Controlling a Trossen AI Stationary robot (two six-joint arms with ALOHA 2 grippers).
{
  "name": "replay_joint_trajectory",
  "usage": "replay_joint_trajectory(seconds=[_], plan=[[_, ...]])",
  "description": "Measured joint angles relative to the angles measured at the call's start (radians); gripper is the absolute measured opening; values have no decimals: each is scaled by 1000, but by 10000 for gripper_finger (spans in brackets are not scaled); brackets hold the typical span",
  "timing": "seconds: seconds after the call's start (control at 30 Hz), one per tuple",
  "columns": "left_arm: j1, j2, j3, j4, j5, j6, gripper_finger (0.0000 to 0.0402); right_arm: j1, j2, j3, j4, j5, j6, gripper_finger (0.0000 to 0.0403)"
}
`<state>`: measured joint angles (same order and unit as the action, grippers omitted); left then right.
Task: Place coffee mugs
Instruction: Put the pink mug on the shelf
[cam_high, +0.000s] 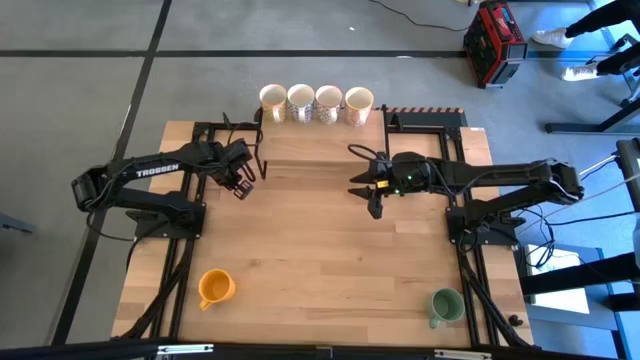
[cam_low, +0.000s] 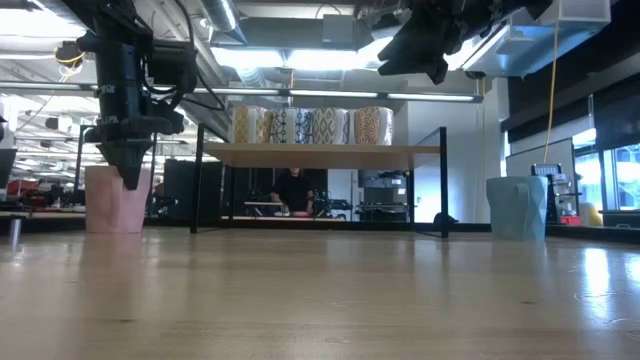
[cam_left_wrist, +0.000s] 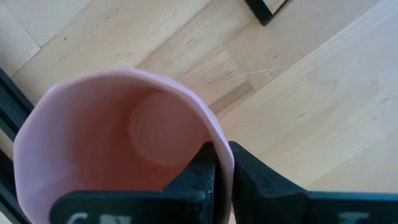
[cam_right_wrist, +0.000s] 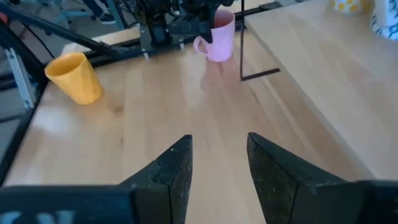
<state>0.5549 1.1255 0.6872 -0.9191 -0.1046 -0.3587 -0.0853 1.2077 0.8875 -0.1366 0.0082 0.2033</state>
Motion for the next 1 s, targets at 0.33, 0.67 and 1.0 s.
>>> replay_joint_trajectory(seconds=[0.33,0.67,1.0], plan=[[-139,-7,58,-52,37,-100,18,2,16,0,18,-111,34,148],[-374,-6,180,-28,44,-292,19,69,16,0,-17,-108,29,223],[-555,90,289,3,8,-453,18,114,15,0,-182,-65,-37,229]])
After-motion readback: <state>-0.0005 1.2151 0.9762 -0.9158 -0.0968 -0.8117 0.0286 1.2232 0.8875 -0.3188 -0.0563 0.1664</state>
